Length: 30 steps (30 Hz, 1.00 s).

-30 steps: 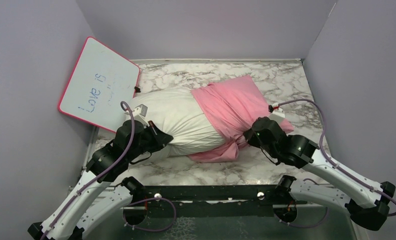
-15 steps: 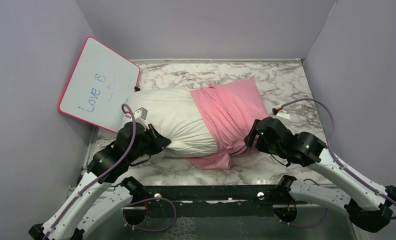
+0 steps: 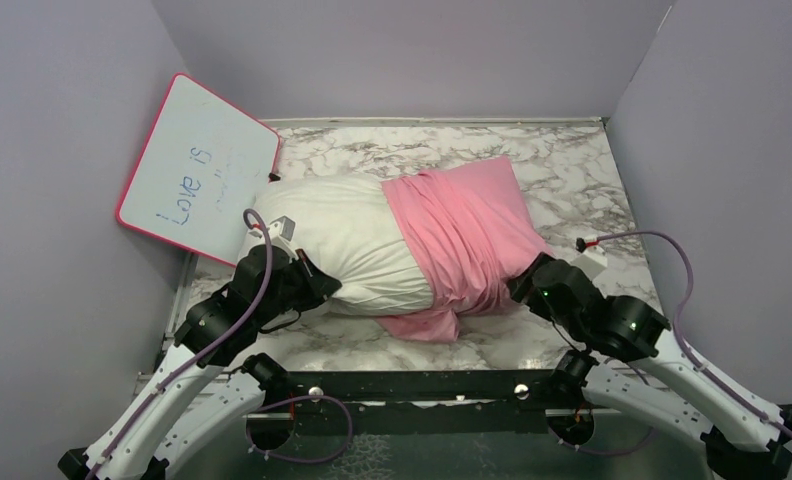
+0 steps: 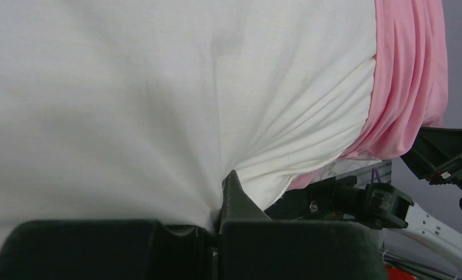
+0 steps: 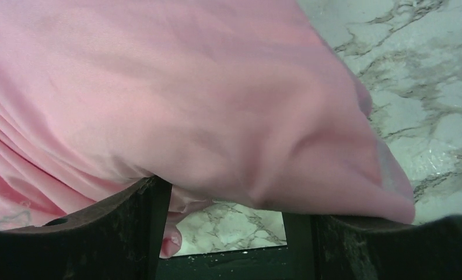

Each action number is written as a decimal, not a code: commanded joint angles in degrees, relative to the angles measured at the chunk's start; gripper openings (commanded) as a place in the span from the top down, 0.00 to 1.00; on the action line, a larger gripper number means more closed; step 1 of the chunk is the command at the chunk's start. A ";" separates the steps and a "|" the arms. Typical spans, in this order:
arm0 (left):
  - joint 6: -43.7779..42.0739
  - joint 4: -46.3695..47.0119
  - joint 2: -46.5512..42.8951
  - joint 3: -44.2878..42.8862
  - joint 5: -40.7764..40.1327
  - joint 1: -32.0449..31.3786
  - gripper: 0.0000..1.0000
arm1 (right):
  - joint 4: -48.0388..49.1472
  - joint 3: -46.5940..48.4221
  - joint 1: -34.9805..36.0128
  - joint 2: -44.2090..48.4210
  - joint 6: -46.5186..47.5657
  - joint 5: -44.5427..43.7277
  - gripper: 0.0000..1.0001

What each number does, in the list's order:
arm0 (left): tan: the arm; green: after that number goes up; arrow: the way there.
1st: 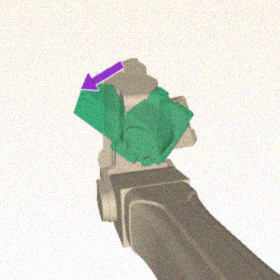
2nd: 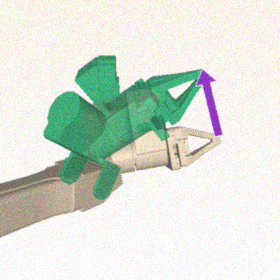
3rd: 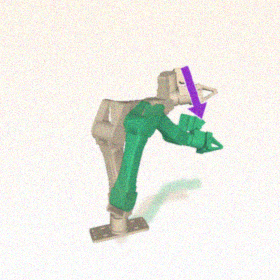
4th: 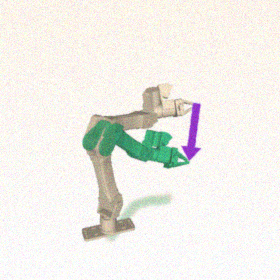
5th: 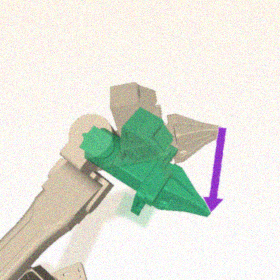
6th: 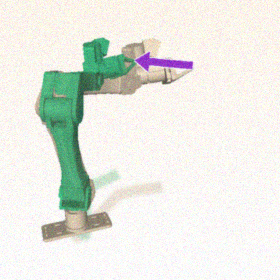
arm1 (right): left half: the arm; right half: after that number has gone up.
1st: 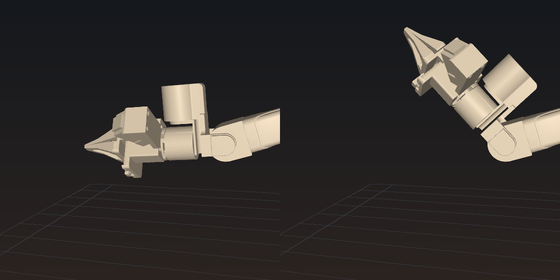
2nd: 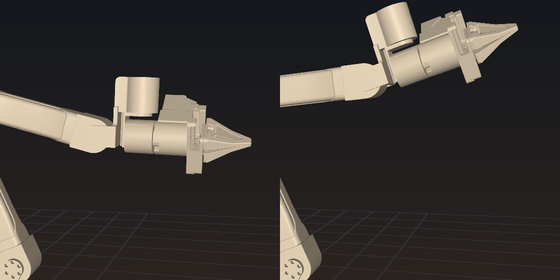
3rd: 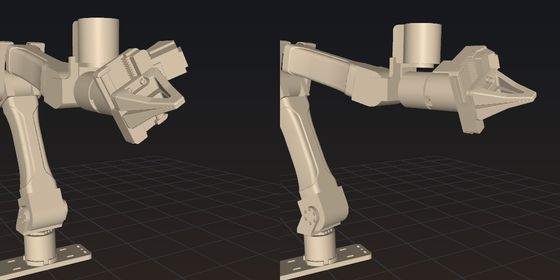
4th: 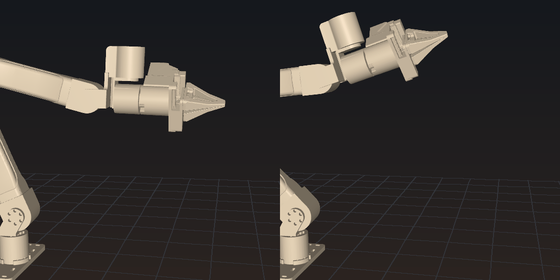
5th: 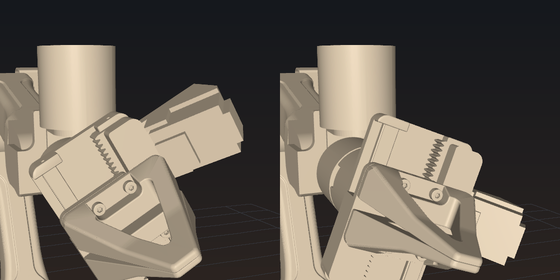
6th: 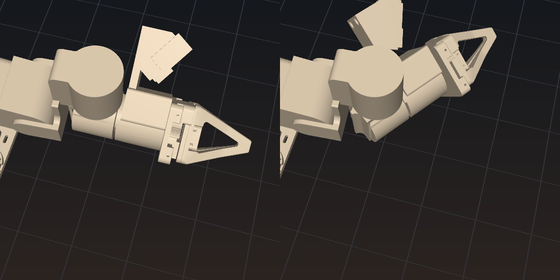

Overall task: Remove the pillowcase from the pillow
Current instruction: Remove the pillow from the pillowcase.

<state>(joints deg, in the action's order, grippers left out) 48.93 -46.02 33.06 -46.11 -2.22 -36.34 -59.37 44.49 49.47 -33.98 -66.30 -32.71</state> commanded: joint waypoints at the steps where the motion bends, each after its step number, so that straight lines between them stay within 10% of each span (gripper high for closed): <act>1: -1.21 2.44 -0.30 -0.24 -2.01 0.57 1.00 | 8.24 -0.25 -0.17 -5.81 1.66 -0.35 0.31; 6: -0.63 2.35 -1.06 0.21 -1.81 0.57 1.00 | 6.19 1.13 -0.17 -9.80 -1.89 -5.40 0.73; 14: -0.30 -1.72 -1.35 -0.14 -6.17 0.57 1.00 | -21.62 9.48 -0.46 -7.19 -14.75 -29.76 0.99; 22: -1.26 -3.94 -0.82 -1.02 -8.67 0.57 1.00 | -21.05 9.37 -0.79 -3.70 -11.64 -28.63 0.94; 25: -1.31 -4.26 -1.73 -1.23 -8.68 0.57 1.00 | -9.46 8.38 -0.78 -0.99 3.43 -23.36 0.88; 30: -0.91 -2.96 -2.88 -0.55 -7.93 0.57 1.00 | 1.79 7.06 -0.85 3.32 15.78 -8.94 0.38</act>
<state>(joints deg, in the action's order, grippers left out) 50.24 -46.13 31.83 -45.95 -3.38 -36.73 -63.37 52.27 49.34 -33.58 -62.76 -44.18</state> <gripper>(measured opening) 0.021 0.513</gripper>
